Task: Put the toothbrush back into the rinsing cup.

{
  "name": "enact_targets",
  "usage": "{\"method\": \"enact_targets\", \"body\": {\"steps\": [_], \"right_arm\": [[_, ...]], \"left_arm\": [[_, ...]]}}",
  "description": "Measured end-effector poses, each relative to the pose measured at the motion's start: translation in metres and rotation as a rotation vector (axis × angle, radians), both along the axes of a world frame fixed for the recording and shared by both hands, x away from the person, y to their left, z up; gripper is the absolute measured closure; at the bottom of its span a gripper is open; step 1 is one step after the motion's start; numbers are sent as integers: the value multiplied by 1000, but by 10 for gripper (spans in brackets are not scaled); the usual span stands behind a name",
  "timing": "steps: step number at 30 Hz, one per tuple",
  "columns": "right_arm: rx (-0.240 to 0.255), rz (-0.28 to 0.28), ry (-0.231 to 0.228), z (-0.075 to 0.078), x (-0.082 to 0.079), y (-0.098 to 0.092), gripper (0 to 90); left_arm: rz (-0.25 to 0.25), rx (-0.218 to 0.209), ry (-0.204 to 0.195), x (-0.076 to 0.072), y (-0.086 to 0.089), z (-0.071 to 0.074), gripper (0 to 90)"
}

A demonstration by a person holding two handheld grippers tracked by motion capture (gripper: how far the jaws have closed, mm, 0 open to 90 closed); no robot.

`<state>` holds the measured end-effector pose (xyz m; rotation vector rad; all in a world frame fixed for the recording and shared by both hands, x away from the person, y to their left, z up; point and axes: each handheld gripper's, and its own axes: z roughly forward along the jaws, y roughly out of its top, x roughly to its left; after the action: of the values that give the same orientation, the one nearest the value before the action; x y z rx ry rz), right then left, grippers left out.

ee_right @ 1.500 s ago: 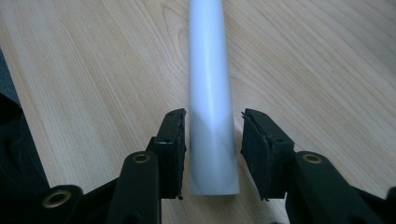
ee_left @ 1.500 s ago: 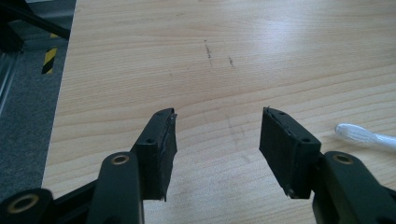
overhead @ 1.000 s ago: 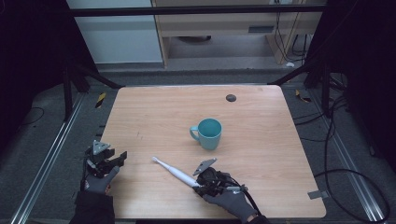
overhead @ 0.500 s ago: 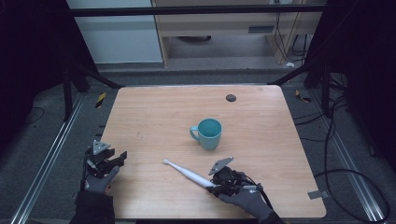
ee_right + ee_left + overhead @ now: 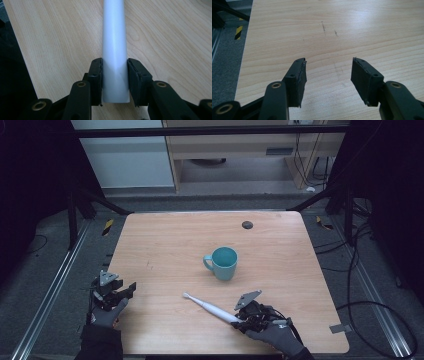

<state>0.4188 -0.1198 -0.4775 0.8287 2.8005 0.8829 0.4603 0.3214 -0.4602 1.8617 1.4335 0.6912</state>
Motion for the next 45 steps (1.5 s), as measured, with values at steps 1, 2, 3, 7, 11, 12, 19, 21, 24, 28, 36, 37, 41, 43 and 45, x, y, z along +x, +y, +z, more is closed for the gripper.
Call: {"method": "enact_targets", "body": {"steps": [1, 2, 3, 7, 11, 12, 19, 21, 24, 28, 36, 37, 41, 43, 45], "right_arm": [[-3, 1, 1, 0, 0, -1, 655], [-7, 0, -3, -1, -1, -2, 655], [-14, -7, -6, -1, -1, -2, 651], [-6, -13, -22, 0, -2, -3, 600], [17, -23, -37, 5, -2, -5, 535], [29, -25, -46, 7, -2, -6, 517], [86, -54, -77, 23, 0, -6, 460], [94, -61, -83, 29, 3, -2, 458], [89, -67, -85, 33, 5, 0, 459], [87, -83, -78, 40, 12, 7, 468], [38, -57, -79, 48, 19, 27, 482], [33, -53, -78, 49, 20, 29, 482], [19, -38, -65, 47, 22, 33, 482], [-4, -35, -49, 45, 24, 39, 482], [-8, -30, -49, 44, 25, 40, 482]], "left_arm": [[-1, 0, 0, 0, 0, 0, 450], [-1, 0, 0, 0, 0, 0, 450], [-1, -1, 1, 0, 0, 0, 450], [-1, -4, 4, 0, 0, -1, 448], [-3, -5, 5, 0, 0, -1, 446], [-4, -4, 6, 0, 0, -1, 445], [-10, 2, 11, 1, -1, -1, 441], [-10, 4, 11, 2, -2, -1, 441], [-10, 4, 13, 3, -3, -2, 441], [-12, 8, 11, 3, -3, -2, 441], [-13, 5, 10, 3, -2, -2, 441], [-13, 7, 10, 3, -2, -1, 441], [-16, 8, 11, 2, -3, -2, 441], [-18, 5, 11, 3, -2, -2, 441], [-18, 5, 12, 3, -2, -2, 441]]}}
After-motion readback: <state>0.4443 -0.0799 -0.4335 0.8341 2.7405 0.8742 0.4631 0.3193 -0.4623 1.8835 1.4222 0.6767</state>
